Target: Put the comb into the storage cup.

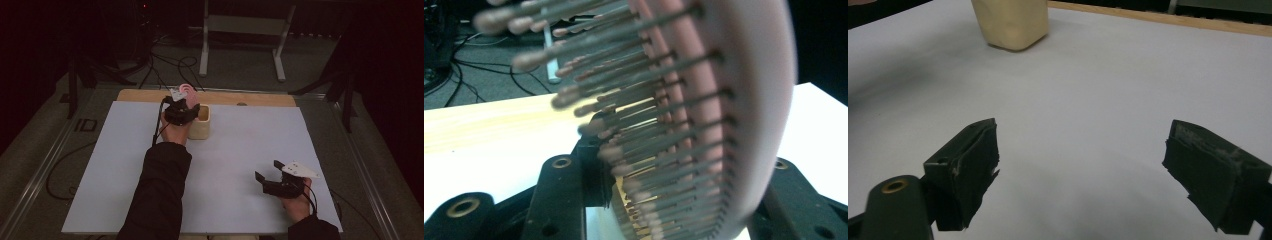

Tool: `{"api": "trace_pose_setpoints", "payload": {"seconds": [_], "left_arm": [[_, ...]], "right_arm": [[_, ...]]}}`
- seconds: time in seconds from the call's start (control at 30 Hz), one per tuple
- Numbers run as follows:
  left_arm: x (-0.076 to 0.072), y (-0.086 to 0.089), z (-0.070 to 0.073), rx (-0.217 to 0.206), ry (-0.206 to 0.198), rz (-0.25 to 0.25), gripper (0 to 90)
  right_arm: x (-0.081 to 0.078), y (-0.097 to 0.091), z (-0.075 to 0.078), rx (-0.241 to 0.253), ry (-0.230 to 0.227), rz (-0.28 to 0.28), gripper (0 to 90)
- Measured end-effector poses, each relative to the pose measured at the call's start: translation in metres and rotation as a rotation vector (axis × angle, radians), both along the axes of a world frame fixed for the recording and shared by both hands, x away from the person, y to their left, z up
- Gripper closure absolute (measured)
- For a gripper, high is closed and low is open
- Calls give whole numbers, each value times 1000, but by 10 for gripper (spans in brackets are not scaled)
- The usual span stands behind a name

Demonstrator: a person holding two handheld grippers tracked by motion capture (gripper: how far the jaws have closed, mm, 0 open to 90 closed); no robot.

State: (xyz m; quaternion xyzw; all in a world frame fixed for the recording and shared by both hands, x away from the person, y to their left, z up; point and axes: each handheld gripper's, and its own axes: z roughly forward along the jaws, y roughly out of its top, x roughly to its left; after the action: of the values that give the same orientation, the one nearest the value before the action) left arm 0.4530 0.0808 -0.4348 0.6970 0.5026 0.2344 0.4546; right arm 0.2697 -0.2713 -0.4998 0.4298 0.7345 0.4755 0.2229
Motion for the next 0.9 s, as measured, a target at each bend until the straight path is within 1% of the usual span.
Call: {"api": "trace_pose_setpoints", "payload": {"seconds": [0.13,0.17,0.33,0.43,0.67,0.73,0.87,0.9], "left_arm": [[0,-1,0,13,-1,-1,481],[0,-1,0,22,-1,1,468],[-1,-1,0,22,-2,14,434],[-1,-2,-1,31,-4,24,410],[-2,-1,-4,40,2,45,369],[-1,0,-5,40,3,59,354],[-1,0,-6,46,7,65,329],[-1,0,-7,53,11,61,301]], "right_arm": [[0,1,0,-5,-3,4,140],[0,1,0,-6,-4,5,140],[0,1,0,-7,-1,7,141],[0,1,-1,-9,1,8,141],[0,1,-1,-12,2,11,141],[0,1,-1,-12,2,11,141],[0,2,-1,-14,3,11,142],[0,2,-1,-15,3,12,141]]}}
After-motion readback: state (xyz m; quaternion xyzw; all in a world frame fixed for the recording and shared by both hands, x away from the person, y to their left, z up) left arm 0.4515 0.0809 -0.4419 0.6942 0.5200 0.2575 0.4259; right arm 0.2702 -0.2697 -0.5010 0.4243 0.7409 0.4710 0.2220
